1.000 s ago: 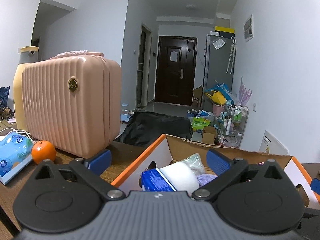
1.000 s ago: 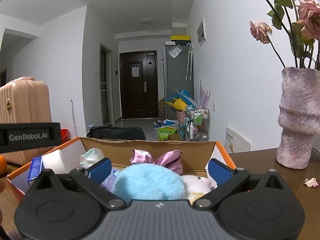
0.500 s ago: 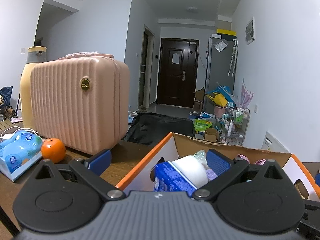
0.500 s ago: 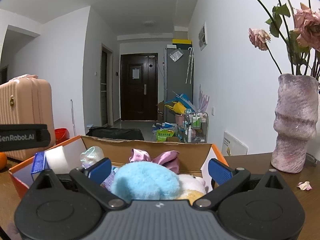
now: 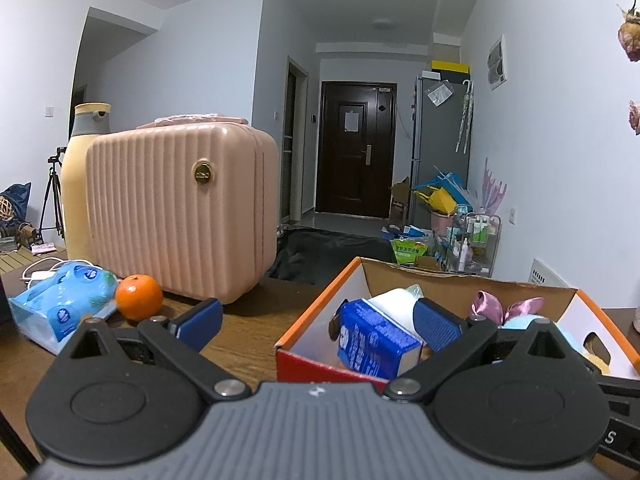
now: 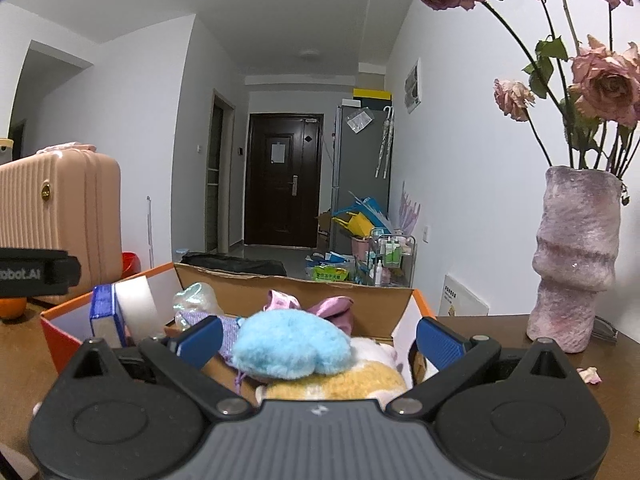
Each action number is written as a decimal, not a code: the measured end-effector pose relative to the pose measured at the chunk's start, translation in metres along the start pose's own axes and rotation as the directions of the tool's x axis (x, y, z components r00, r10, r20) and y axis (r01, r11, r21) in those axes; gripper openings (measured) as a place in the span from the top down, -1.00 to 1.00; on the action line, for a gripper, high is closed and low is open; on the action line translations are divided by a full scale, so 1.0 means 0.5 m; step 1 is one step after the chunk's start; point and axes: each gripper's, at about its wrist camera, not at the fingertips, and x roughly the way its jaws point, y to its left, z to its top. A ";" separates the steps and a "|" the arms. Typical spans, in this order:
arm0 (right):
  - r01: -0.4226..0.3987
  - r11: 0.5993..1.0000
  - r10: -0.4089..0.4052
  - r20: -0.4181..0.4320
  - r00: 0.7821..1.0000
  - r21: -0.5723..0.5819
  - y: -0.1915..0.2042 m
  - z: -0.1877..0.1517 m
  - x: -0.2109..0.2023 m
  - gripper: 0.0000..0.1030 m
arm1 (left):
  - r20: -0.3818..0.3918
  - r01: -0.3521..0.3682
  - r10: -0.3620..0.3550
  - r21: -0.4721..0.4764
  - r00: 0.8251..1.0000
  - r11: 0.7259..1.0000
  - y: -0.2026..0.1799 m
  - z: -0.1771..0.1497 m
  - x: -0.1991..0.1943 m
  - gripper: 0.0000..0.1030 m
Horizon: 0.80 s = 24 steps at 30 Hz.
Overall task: Organize soft objects
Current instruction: 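Move both tools back from the box toward the headband and white wedge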
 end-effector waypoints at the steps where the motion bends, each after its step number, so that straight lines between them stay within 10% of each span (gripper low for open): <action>1: 0.003 1.000 -0.003 -0.001 1.000 -0.002 0.000 -0.001 -0.005 -1.00 | 0.000 0.001 -0.001 0.001 1.000 1.000 0.003 -0.002 -0.007 -1.00; 24: -0.014 1.000 0.013 -0.013 1.000 -0.021 0.011 -0.040 -0.178 -1.00 | -0.003 0.020 -0.020 0.040 1.000 0.999 0.078 -0.047 -0.173 -1.00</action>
